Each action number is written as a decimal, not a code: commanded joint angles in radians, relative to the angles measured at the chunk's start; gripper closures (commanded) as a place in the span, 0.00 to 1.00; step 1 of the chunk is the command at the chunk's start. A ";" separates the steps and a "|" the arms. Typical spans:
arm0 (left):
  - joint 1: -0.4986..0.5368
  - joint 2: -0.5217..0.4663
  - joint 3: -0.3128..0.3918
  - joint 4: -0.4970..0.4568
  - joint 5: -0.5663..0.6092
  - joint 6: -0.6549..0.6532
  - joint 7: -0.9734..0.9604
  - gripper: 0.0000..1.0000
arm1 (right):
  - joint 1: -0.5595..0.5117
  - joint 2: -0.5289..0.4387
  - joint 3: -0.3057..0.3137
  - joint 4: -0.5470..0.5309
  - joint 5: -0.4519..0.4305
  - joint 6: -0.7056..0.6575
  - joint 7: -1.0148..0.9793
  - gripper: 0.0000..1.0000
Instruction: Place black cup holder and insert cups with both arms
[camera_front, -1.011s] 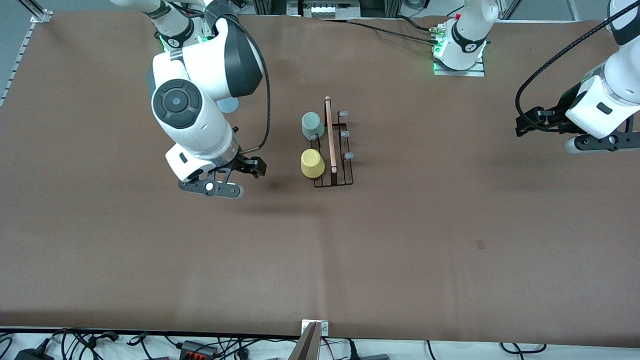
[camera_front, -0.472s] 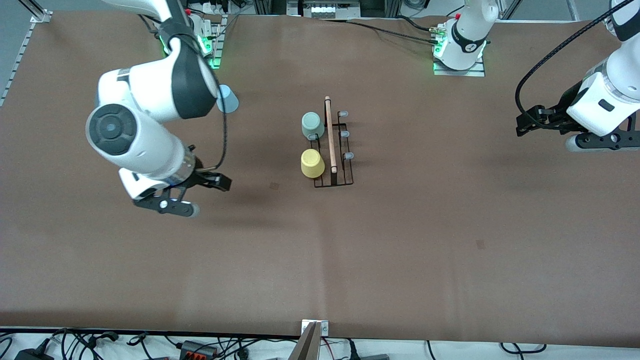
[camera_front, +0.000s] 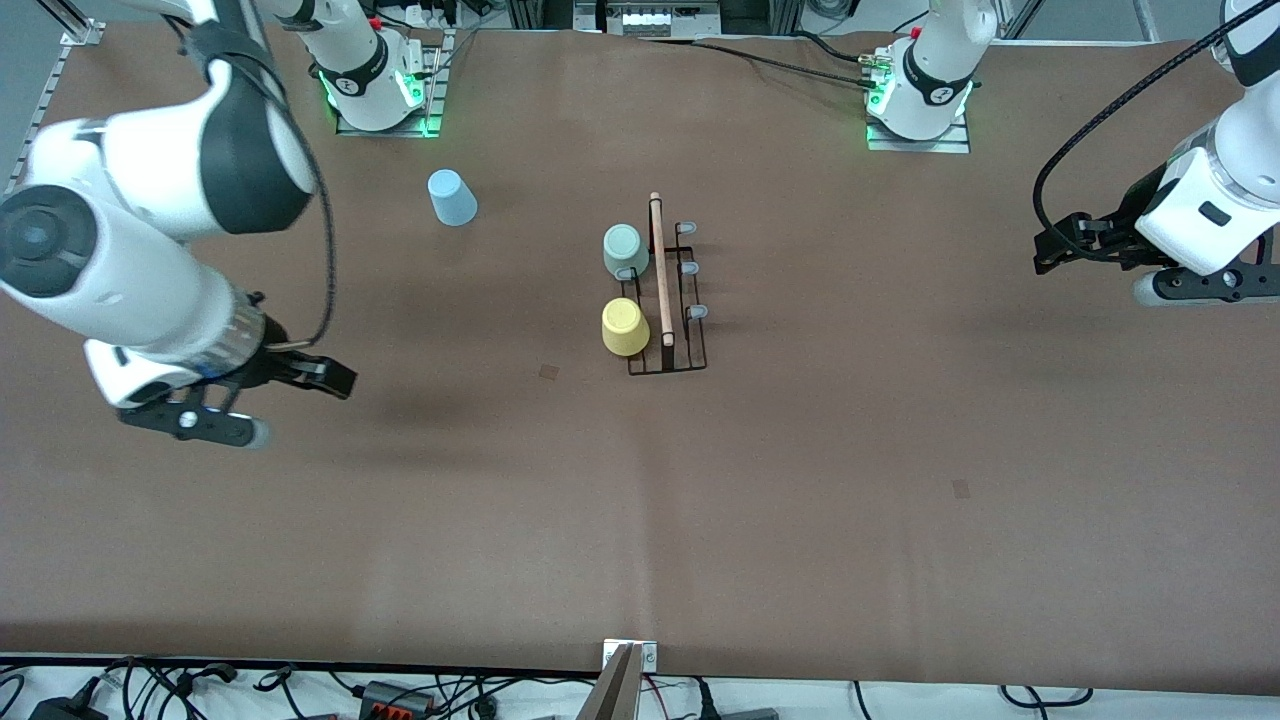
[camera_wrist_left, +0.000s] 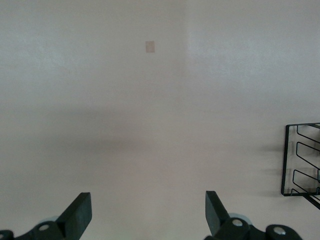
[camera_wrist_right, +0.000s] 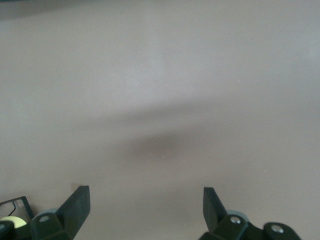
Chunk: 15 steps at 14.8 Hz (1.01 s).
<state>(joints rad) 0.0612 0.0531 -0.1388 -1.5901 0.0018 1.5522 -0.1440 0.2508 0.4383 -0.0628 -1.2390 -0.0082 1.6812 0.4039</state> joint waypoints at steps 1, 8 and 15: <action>0.002 0.014 0.002 0.025 0.000 -0.015 0.023 0.00 | -0.149 -0.064 0.110 -0.039 -0.019 -0.002 -0.028 0.00; 0.002 0.014 0.002 0.027 -0.002 -0.017 0.023 0.00 | -0.332 -0.136 0.124 -0.083 -0.016 -0.014 -0.336 0.00; -0.003 0.014 0.002 0.025 0.000 -0.024 0.023 0.00 | -0.329 -0.167 0.101 -0.086 -0.010 -0.050 -0.381 0.00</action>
<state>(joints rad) 0.0583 0.0580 -0.1396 -1.5901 0.0015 1.5498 -0.1418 -0.0713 0.3141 0.0315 -1.2925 -0.0129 1.6548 0.0406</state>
